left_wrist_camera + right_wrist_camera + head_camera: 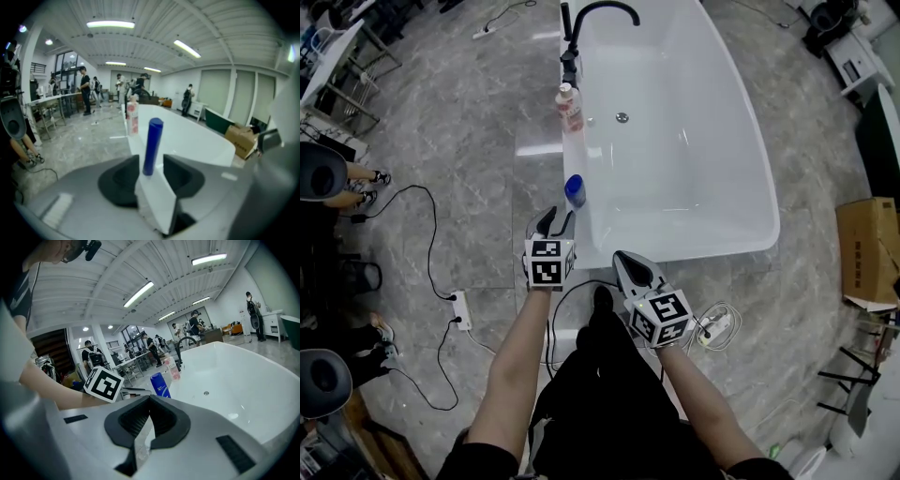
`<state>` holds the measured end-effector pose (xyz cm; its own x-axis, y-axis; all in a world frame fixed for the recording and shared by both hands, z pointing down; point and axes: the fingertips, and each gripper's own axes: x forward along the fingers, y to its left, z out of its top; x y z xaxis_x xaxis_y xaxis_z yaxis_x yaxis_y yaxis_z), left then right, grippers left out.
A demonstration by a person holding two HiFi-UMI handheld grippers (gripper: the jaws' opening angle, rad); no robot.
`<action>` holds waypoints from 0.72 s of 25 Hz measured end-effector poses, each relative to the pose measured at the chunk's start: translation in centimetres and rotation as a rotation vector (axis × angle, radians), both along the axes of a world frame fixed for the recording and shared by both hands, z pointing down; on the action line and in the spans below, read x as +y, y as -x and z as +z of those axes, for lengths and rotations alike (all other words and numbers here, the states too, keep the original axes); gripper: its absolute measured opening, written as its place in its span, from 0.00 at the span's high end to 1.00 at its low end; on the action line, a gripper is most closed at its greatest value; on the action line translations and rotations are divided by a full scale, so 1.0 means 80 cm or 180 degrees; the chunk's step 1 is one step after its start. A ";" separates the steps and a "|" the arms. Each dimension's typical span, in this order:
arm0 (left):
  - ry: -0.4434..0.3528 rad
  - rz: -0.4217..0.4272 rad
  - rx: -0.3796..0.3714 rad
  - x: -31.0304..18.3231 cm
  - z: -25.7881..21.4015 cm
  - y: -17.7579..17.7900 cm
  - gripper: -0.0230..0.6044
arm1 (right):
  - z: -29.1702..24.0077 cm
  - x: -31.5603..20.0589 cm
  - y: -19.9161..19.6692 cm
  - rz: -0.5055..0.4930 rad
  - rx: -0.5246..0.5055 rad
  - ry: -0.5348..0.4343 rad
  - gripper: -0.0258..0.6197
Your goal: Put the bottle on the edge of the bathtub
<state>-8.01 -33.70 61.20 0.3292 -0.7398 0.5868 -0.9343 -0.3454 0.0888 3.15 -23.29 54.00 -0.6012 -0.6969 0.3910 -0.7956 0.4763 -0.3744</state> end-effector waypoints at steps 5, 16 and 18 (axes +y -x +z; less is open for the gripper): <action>-0.0045 -0.0081 0.0072 0.034 -0.022 0.013 0.78 | -0.008 0.006 -0.002 0.0040 0.0027 -0.0104 0.96; -0.0123 -0.0113 0.0230 0.115 -0.062 0.036 0.83 | -0.038 0.032 0.006 0.0055 0.0114 -0.0345 0.96; -0.0158 -0.0123 0.0244 0.128 -0.071 0.043 0.84 | -0.044 0.038 0.011 0.0048 0.0126 -0.0384 0.96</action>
